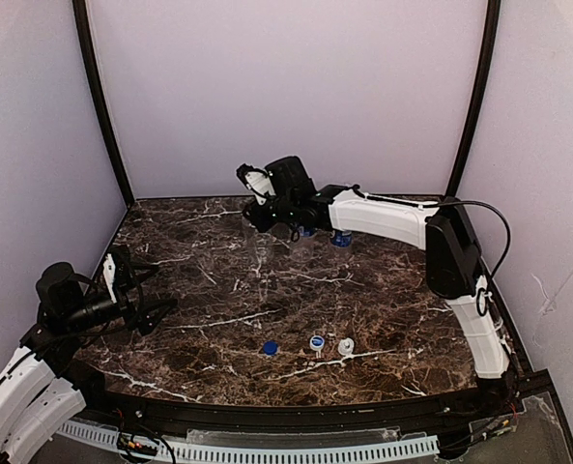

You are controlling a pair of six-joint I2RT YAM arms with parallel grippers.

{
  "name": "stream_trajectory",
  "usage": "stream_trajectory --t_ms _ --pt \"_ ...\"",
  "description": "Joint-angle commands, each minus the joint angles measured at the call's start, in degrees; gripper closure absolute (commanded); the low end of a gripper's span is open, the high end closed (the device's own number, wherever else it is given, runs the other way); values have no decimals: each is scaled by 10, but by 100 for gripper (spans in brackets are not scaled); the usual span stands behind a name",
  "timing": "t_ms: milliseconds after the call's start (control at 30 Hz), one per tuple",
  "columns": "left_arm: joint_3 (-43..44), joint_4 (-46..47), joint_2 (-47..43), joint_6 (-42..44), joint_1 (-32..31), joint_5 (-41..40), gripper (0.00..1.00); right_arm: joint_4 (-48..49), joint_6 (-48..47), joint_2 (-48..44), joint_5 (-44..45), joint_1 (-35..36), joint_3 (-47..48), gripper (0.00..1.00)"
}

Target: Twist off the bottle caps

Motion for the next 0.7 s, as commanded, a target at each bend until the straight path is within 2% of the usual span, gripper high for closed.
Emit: stream_trajectory --t_ms 0,300,400,533,667 --pt "-5 5 -4 6 5 10 1 -18 4 17 -24 -11 26 100" --pt "-5 5 -3 6 4 13 1 -50 -5 31 -30 -12 42 100" --pt "-5 5 -2 6 5 14 1 -57 -5 31 -41 -12 40 84" --pt "-5 5 -1 6 5 15 1 -58 2 22 -51 -12 43 50" --pt "-6 5 1 5 5 19 1 -59 -2 13 -52 -12 57 33"
